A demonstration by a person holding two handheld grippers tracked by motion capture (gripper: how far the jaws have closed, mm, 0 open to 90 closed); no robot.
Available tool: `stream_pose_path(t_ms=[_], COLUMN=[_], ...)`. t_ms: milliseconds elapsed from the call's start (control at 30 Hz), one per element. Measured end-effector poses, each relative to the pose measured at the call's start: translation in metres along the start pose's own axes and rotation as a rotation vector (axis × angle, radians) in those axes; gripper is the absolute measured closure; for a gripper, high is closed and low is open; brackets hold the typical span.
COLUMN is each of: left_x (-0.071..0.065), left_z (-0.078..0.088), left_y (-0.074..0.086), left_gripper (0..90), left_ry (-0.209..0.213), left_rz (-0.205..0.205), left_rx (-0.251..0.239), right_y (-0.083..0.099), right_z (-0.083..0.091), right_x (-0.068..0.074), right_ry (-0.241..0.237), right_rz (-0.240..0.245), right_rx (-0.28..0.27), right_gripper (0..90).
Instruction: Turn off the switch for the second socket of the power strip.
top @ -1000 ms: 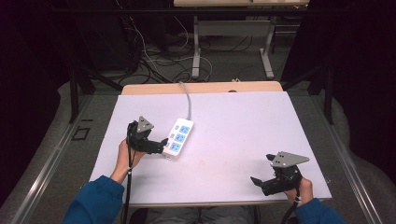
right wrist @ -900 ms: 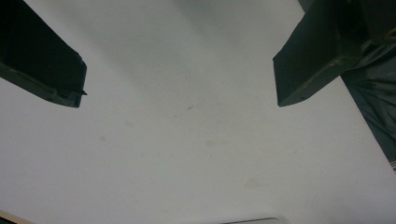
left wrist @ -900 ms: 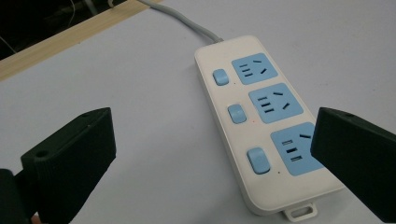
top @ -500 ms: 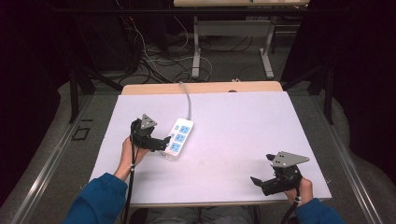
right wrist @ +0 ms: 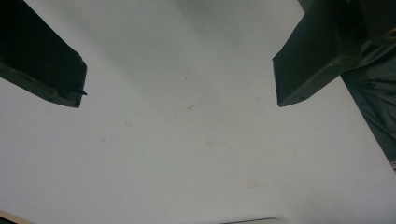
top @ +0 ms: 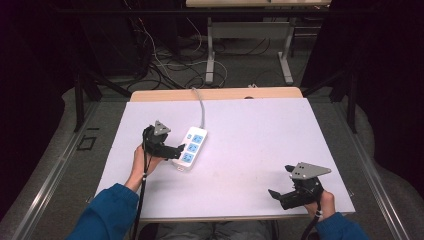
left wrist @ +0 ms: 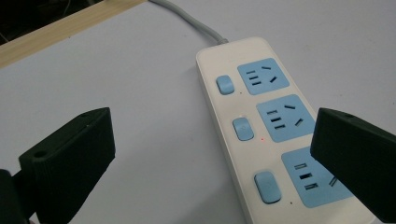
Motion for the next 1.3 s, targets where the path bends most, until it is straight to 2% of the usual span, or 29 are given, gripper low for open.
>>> stream_pose_path(t_ms=[167, 233, 333, 400, 433, 467, 500, 567, 633, 667, 767, 1067, 1100, 1133, 1233, 1300], left_x=[0.001, 0.001, 0.0, -0.001, -0.001, -0.001, -0.002, -0.002, -0.003, -0.003, -0.004, -0.006, -0.006, -0.006, -0.005, -0.004], left_z=[-0.004, -0.005, -0.007, -0.008, -0.009, -0.009, -0.01, -0.011, -0.013, -0.012, -0.015, -0.017, -0.017, -0.017, -0.017, -0.017], left_y=[-0.003, -0.004, -0.006, -0.007, -0.007, -0.007, -0.007, -0.007, -0.007, -0.008, -0.007, -0.006, -0.006, -0.006, -0.005, -0.005], left_gripper=[0.3, 3.3, 10.7, 16.8, 16.4, 22.1, 22.1, 28.4, 36.4, 40.4, 50.3, 76.5, 81.6, 81.6, 89.3, 89.8], left_ry=[0.004, -0.008, -0.01, 0.003, -0.007, 0.009, 0.006, 0.022, 0.019, 0.037, 0.02, 0.066, 0.068, 0.068, 0.074, 0.078], left_rz=[0.006, -0.002, 0.002, 0.008, 0.008, 0.008, 0.009, 0.004, 0.013, 0.007, 0.013, 0.007, 0.007, 0.007, 0.006, 0.012], left_rx=[0.002, 0.015, 0.001, -0.009, -0.017, -0.007, -0.013, -0.01, -0.02, -0.005, -0.033, -0.024, -0.021, -0.022, -0.027, -0.029], right_y=[0.0, 0.0, 0.0, 0.0, 0.0, 0.0, 0.0, 0.0, 0.0, 0.0, 0.0, 0.0, 0.0, 0.0, 0.0, 0.0], right_z=[0.0, 0.0, 0.0, 0.0, 0.0, 0.0, 0.0, 0.0, 0.0, 0.0, 0.0, 0.0, 0.0, 0.0, 0.0, 0.0], right_x=[0.0, 0.0, 0.0, 0.0, 0.0, 0.0, 0.0, 0.0, 0.0, 0.0, 0.0, 0.0, 0.0, 0.0, 0.0, 0.0], right_ry=[0.0, 0.0, 0.0, 0.0, 0.0, 0.0, 0.0, 0.0, 0.0, 0.0, 0.003, -0.001, -0.001, -0.001, 0.0, 0.003], right_rz=[0.0, -0.001, 0.0, 0.0, 0.0, -0.001, -0.001, 0.0, -0.001, -0.001, -0.005, 0.003, 0.002, 0.002, -0.002, -0.003], right_rx=[0.0, 0.0, -0.001, 0.0, -0.001, -0.001, -0.001, -0.001, 0.0, 0.0, 0.001, -0.001, -0.001, -0.001, 0.001, 0.001], right_gripper=[1.9, 1.9, 1.9, 1.9, 1.9, 1.9, 1.9, 1.9, 1.9, 1.9, 1.9, 1.9, 1.9, 1.9, 2.0, 2.0])
Point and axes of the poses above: each handheld gripper's, and its own axes: z roughly backward along the jaws, y roughly out of its underside, x roughly to its left, the point moved 2 cm from there along -z, roughly forward along the jaws, and after that the axes turned 9 degrees about y, right-handed, at the moved point
